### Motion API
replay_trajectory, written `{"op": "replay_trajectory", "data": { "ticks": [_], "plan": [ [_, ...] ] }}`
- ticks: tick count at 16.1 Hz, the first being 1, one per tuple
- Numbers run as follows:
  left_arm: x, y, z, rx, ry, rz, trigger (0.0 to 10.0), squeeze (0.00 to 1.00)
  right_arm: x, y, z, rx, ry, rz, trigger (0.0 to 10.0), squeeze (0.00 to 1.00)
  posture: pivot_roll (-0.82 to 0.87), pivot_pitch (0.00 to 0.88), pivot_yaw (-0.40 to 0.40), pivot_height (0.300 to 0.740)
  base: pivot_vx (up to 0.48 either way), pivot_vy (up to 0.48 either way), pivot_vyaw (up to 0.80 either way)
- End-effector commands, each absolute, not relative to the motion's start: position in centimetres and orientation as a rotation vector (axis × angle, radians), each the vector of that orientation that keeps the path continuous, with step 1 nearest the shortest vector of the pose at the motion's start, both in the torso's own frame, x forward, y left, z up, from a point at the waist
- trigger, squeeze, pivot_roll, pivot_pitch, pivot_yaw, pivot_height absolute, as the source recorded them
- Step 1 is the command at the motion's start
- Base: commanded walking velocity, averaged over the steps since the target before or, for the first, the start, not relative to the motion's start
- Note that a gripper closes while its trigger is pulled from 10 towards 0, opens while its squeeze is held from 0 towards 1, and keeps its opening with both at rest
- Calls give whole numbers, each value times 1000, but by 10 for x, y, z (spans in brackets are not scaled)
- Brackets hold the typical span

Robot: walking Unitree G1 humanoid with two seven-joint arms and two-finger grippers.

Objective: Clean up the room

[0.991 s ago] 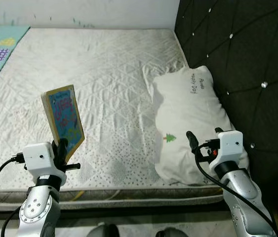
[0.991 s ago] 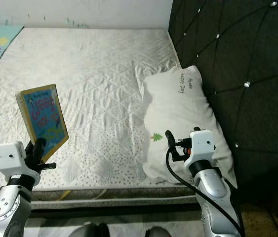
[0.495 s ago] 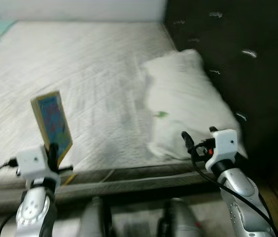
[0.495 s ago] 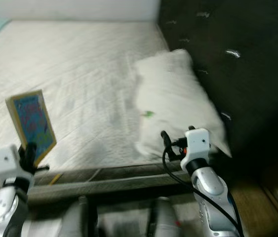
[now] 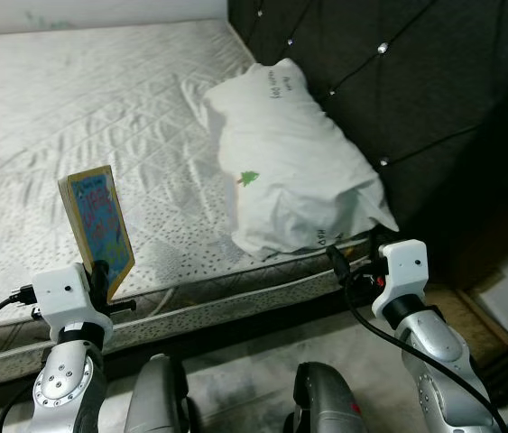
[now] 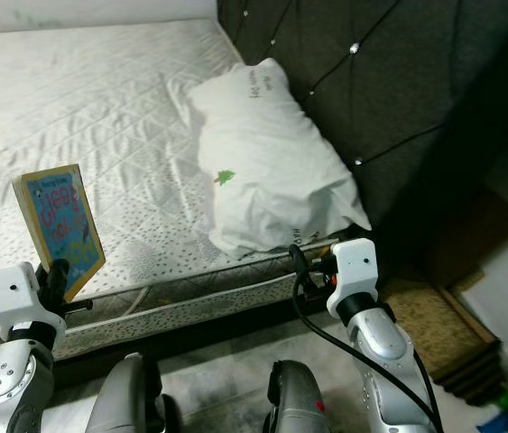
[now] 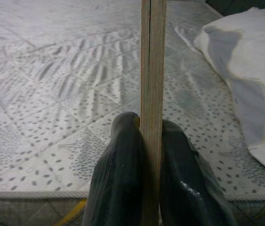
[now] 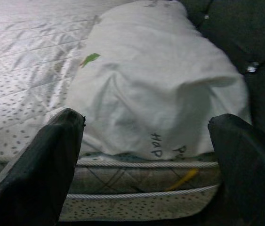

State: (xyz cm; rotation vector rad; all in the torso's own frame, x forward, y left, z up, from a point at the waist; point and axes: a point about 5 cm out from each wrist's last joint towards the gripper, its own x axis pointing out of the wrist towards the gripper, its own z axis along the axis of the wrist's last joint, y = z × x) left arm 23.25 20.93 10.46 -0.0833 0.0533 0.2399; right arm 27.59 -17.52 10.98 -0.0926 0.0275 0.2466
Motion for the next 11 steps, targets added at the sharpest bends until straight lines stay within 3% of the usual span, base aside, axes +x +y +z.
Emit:
{"op": "replay_trajectory", "data": {
  "ticks": [1,3,9,11],
  "plan": [
    [232,212,114,-74,11,253,10000,0,275,-174,110,-99,32,254,10000,0,-134,189,-32,618,0,0,0],
    [232,212,114,-77,11,250,10000,0,275,-174,110,-100,33,257,10000,0,-134,191,-33,593,0,0,0],
    [231,211,116,-83,-2,239,10000,0,275,-174,110,-103,34,262,10000,0,-132,197,-32,593,0,0,0],
    [231,211,116,-83,-3,237,10000,0,274,-173,110,-111,31,272,10000,0,-131,196,-32,593,259,0,0]
  ]
}}
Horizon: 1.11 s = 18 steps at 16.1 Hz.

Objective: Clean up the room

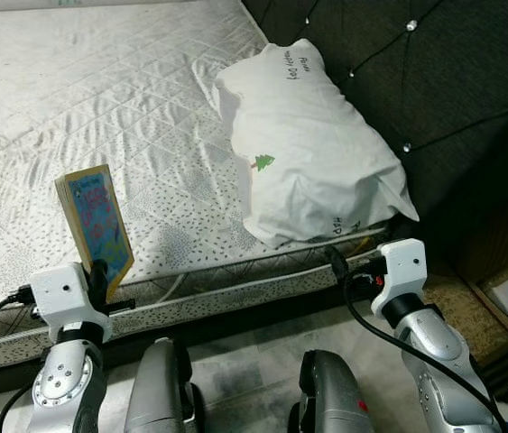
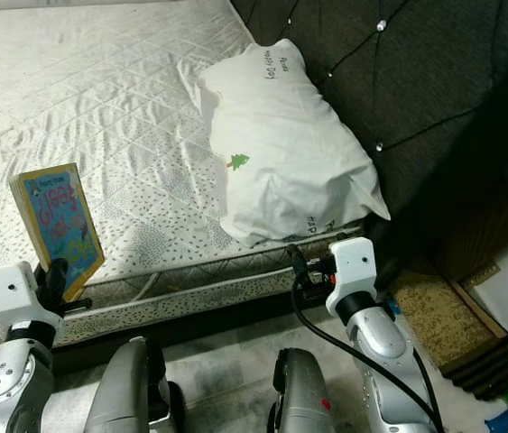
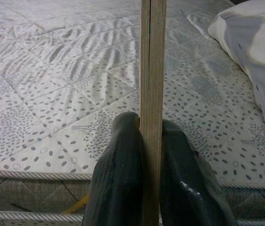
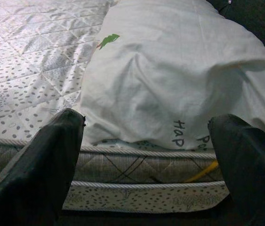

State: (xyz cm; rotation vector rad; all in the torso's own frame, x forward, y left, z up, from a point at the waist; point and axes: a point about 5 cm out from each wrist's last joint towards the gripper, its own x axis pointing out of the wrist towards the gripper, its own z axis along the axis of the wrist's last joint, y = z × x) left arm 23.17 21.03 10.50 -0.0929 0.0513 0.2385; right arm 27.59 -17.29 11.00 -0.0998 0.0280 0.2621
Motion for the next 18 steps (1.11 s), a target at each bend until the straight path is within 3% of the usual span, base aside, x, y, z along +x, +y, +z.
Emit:
{"op": "replay_trajectory", "data": {
  "ticks": [1,15,18],
  "plan": [
    [231,211,116,-83,-2,235,10000,0,274,-173,109,-111,31,273,10000,0,-131,196,-32,593,274,0,0],
    [232,211,116,-83,3,217,10000,0,274,-171,107,-116,40,280,10000,0,-126,196,-29,593,323,0,0],
    [232,210,115,-87,2,230,10000,0,274,-171,107,-109,36,286,10000,0,-126,196,-29,593,0,0,0]
  ]
}}
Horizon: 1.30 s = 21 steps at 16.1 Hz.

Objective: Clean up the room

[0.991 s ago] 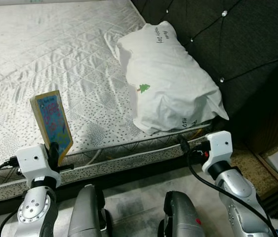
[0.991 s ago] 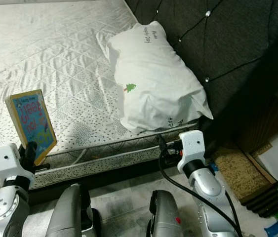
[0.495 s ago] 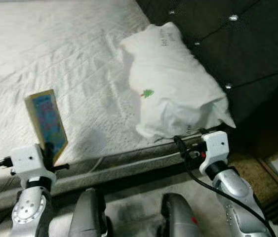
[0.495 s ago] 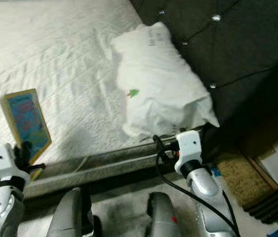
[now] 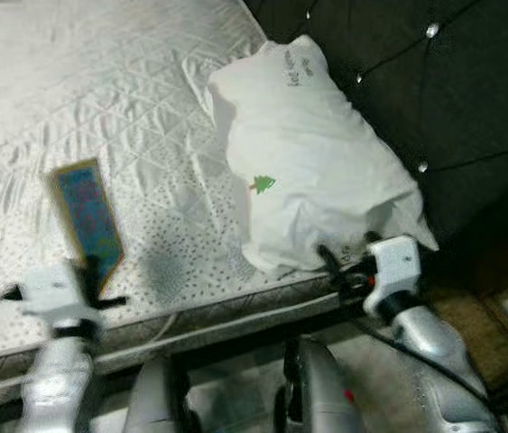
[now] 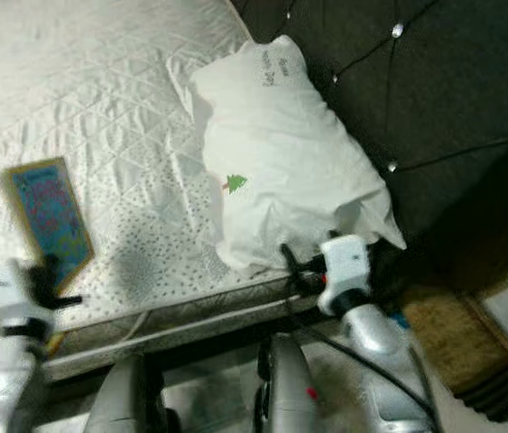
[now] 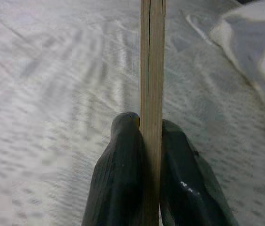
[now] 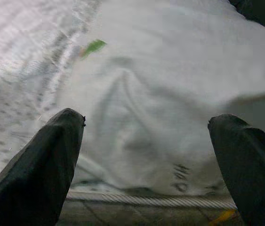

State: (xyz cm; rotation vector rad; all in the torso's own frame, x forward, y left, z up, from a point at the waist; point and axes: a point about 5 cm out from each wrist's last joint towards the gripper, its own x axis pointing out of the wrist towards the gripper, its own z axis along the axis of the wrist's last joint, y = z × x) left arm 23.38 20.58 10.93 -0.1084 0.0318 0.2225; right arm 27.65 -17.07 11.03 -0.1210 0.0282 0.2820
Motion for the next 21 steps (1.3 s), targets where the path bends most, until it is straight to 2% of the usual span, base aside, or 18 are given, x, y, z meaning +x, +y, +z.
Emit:
{"op": "replay_trajectory", "data": {
  "ticks": [1,8,12,16,19,21],
  "plan": [
    [232,211,115,-82,9,232,10000,0,274,-171,107,-109,36,286,10000,0,-126,196,-29,593,0,0,0],
    [233,211,115,-76,13,250,10000,0,273,-169,107,-106,30,307,10000,0,-122,196,-29,593,0,0,0],
    [234,212,115,-74,13,253,10000,0,272,-169,108,-106,24,309,10000,0,-125,197,-27,548,0,0,0],
    [235,212,116,-72,7,273,10000,0,275,-171,106,-138,40,302,10000,0,-124,199,-28,548,0,0,0],
    [244,214,121,-97,-16,292,10000,0,274,-167,110,-141,14,321,10000,0,-125,201,-29,548,0,0,625],
    [260,213,122,-149,0,284,10000,0,275,-167,114,-128,-4,308,10000,0,-125,201,-29,548,0,0,0]
  ]
}}
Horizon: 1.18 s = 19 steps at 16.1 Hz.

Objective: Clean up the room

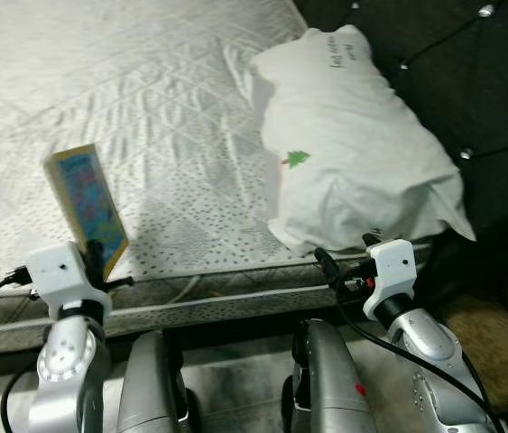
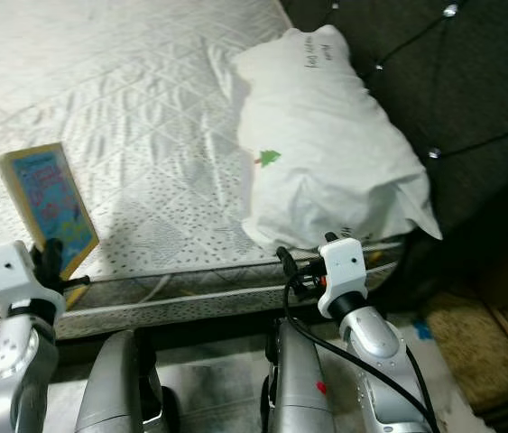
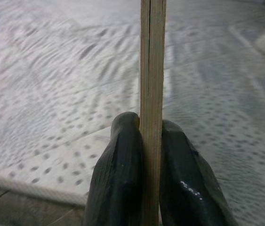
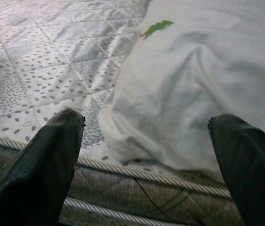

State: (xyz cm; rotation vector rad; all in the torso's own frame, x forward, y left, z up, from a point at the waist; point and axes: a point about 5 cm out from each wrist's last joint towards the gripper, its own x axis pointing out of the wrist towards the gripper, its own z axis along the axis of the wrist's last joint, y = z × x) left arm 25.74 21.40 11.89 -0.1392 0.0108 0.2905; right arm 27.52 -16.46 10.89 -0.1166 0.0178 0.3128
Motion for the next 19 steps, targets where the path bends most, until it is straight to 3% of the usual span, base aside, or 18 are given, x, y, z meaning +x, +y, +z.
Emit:
{"op": "replay_trajectory", "data": {
  "ticks": [1,8,10,11,15,19],
  "plan": [
    [267,212,123,-180,13,272,10000,0,276,-168,116,-134,-8,303,10000,0,-135,202,-32,548,0,0,0],
    [332,186,125,-322,192,102,10000,0,269,-180,127,-185,-37,270,10000,0,-204,218,-29,548,0,0,0],
    [344,165,122,-421,298,4,10000,0,265,-185,129,-204,-35,263,10000,0,-230,223,-29,548,0,0,0],
    [350,138,123,-609,371,-96,10000,0,262,-189,131,-217,-34,256,10000,0,-245,224,-26,548,0,0,0],
    [345,75,132,-718,464,-341,10000,0,261,-194,135,-239,-41,240,10000,0,-267,227,-21,548,0,0,0],
    [339,63,127,-762,561,-412,10000,0,257,-186,138,-275,-56,281,10000,0,-279,232,-24,548,0,0,0]
  ]
}}
